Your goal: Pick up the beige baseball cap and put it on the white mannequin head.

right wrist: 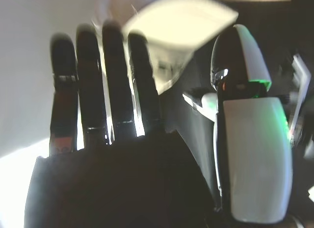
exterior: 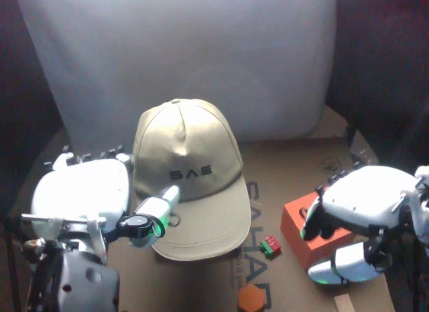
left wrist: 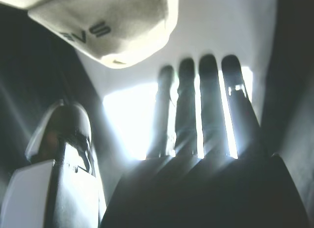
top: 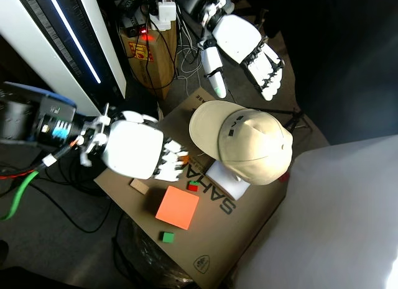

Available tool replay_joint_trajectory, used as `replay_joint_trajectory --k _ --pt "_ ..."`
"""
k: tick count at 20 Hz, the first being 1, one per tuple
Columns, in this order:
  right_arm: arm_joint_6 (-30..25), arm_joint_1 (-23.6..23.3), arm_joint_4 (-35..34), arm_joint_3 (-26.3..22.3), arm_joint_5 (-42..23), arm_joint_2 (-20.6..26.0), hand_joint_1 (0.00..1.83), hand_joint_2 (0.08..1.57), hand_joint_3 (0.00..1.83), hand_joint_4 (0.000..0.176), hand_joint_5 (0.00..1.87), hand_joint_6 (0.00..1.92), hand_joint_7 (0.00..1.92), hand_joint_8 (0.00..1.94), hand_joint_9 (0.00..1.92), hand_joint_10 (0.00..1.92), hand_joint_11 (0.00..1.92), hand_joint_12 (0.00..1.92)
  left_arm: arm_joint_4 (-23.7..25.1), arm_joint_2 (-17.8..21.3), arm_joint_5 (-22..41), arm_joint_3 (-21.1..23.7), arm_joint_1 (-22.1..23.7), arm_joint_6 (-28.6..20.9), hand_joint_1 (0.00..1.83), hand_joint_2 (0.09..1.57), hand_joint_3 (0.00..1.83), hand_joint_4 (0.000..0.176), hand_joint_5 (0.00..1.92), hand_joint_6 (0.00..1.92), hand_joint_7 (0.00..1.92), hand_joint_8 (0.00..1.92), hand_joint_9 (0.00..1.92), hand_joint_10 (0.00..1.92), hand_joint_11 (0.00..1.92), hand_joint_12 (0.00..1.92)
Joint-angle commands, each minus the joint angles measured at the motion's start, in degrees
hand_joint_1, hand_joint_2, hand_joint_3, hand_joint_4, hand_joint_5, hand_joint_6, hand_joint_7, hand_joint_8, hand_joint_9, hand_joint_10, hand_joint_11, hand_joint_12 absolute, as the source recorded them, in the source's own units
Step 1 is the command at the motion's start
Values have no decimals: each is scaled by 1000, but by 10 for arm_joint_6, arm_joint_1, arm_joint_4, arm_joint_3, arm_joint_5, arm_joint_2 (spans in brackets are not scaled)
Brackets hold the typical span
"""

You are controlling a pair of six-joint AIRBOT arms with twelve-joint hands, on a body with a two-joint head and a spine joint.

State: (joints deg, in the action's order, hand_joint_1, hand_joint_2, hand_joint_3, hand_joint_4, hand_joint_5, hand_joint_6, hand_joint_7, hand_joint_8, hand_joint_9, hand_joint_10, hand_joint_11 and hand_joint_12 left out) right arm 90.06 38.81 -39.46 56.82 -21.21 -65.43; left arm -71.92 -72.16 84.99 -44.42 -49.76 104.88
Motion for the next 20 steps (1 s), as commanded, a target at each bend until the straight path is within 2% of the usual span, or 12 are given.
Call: replay_joint_trajectory --k 1,2,3,4,5,6,7,8,11,12,13,20 --pt "23 -11 4 -8 -76 -1 746 1043 0 0 977 151 1013 335 777 999 682 1528 31 4 43 4 14 5 457 1143 0 0 761 13 841 19 857 69 487 863" --pt "75 -18 -34 -14 -95 -7 857 1024 0 0 939 722 890 999 828 1501 873 1743 26 8 41 10 20 5 576 1169 0 0 937 11 966 34 897 289 583 1087" --pt "136 -32 -103 -14 -106 -20 882 1023 0 0 844 1107 843 1268 863 1692 960 1870 18 16 38 20 23 5 652 1151 0 0 1014 31 1027 63 829 594 591 1212" --pt "166 -38 -141 -14 -115 -27 913 1011 0 0 784 1384 829 1477 911 1871 1084 1911 13 20 38 26 23 4 889 1168 0 124 888 941 1098 153 771 962 601 1380" --pt "187 -45 -168 -16 -123 -36 913 1011 0 0 784 1384 829 1477 911 1871 1084 1911 13 22 44 31 19 -2 889 1168 0 124 888 941 1098 153 771 962 601 1380" --pt "194 -47 -169 -20 -130 -41 951 1005 0 0 777 1849 837 1892 1041 1919 1313 1921 15 21 57 34 13 -12 857 1153 0 24 633 1622 682 1554 658 1752 694 1758" --pt "207 -47 -169 -23 -143 -45 951 1005 0 0 777 1849 837 1892 1041 1919 1313 1921 15 21 64 37 8 -21 857 1153 0 24 633 1622 682 1554 658 1752 694 1758" --pt "221 -47 -169 -25 -152 -49 1008 1028 4 0 898 1918 1022 1939 1236 1921 1539 1921 17 23 65 39 3 -37 968 1135 0 0 708 1909 783 1906 843 1914 898 1914" --pt "232 -48 -171 -30 -154 -52 1050 1058 6 0 1061 1921 1273 1941 1544 1921 1766 1921 24 36 64 40 6 -39 1062 1089 0 0 1049 1921 1107 1921 1118 1921 1158 1921" --pt "240 -48 -177 -34 -157 -52 1050 1058 6 0 1061 1921 1273 1941 1544 1921 1766 1921 21 40 58 38 13 -31 1062 1089 0 0 1049 1921 1107 1921 1118 1921 1158 1921" --pt "256 -47 -190 -39 -160 -52 1103 1072 5 0 1160 1921 1441 1941 1655 1921 1848 1921 15 43 50 36 22 -29 1077 1084 0 0 1163 1921 1265 1921 1300 1921 1357 1921" --pt "272 -42 -191 -71 -142 -45 1154 1149 16 0 1148 1921 1425 1941 1628 1921 1842 1921 9 61 28 34 64 -14 1096 1092 1 0 1188 1921 1309 1921 1359 1921 1444 1921"
